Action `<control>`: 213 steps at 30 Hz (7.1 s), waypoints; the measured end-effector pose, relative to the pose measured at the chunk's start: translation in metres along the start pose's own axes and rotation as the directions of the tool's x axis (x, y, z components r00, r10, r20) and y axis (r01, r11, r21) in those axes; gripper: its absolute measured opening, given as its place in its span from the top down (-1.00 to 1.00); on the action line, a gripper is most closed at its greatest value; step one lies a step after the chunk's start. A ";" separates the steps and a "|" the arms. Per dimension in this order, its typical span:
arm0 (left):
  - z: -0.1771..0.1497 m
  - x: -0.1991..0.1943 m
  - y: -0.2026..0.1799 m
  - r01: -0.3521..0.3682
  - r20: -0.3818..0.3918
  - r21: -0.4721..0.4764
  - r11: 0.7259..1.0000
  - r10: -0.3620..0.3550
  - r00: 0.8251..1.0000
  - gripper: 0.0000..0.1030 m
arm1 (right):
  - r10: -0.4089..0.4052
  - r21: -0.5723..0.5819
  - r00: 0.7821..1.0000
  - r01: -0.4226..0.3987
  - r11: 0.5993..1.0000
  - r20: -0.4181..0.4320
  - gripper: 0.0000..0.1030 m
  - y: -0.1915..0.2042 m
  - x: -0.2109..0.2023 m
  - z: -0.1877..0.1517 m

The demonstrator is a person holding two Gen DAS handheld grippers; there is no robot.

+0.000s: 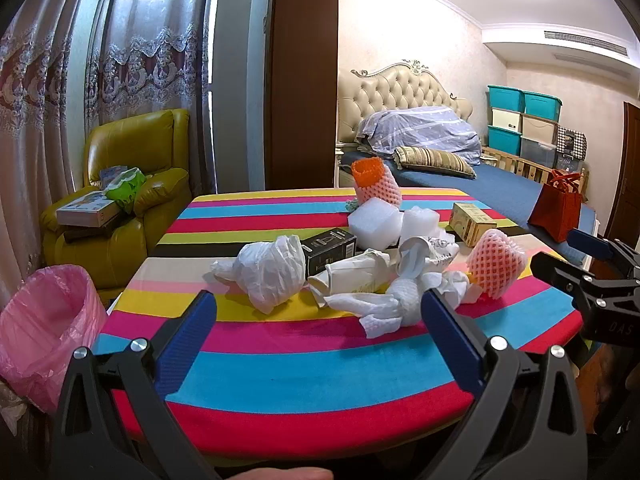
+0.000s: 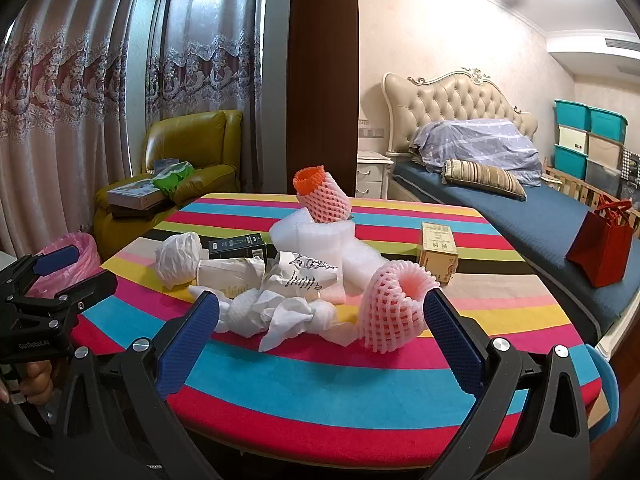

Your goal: Collect trash

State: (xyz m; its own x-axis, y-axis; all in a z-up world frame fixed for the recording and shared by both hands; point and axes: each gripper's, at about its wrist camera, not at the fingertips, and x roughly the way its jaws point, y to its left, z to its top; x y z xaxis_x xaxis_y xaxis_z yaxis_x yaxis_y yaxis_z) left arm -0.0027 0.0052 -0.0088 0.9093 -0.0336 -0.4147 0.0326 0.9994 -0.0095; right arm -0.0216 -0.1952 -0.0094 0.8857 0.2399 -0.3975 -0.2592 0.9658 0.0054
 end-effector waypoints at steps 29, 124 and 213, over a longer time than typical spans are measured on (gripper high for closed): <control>-0.002 -0.002 0.000 0.018 -0.017 -0.007 1.000 -0.018 1.000 -0.92 | 0.000 0.006 1.000 0.000 1.000 -0.005 -0.86 0.003 -0.001 -0.003; -0.019 0.052 0.094 -0.165 -0.120 -0.026 0.986 0.161 0.980 0.38 | 0.157 0.045 0.986 -0.160 0.986 0.060 0.19 0.023 0.035 -0.001; -0.026 -0.003 0.224 -0.435 -0.111 0.006 0.901 0.433 0.895 -0.90 | 0.432 -0.089 0.899 -0.437 0.895 -0.073 -0.65 0.139 0.094 0.041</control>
State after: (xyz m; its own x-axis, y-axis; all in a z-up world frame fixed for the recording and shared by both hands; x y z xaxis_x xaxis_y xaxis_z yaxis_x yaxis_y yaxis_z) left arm -0.0092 0.2289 -0.0331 0.7815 0.4028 -0.4764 -0.3632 0.9146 0.1775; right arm 0.0412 -0.0344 -0.0081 0.6563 0.6254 -0.4221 -0.6532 0.7510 0.0969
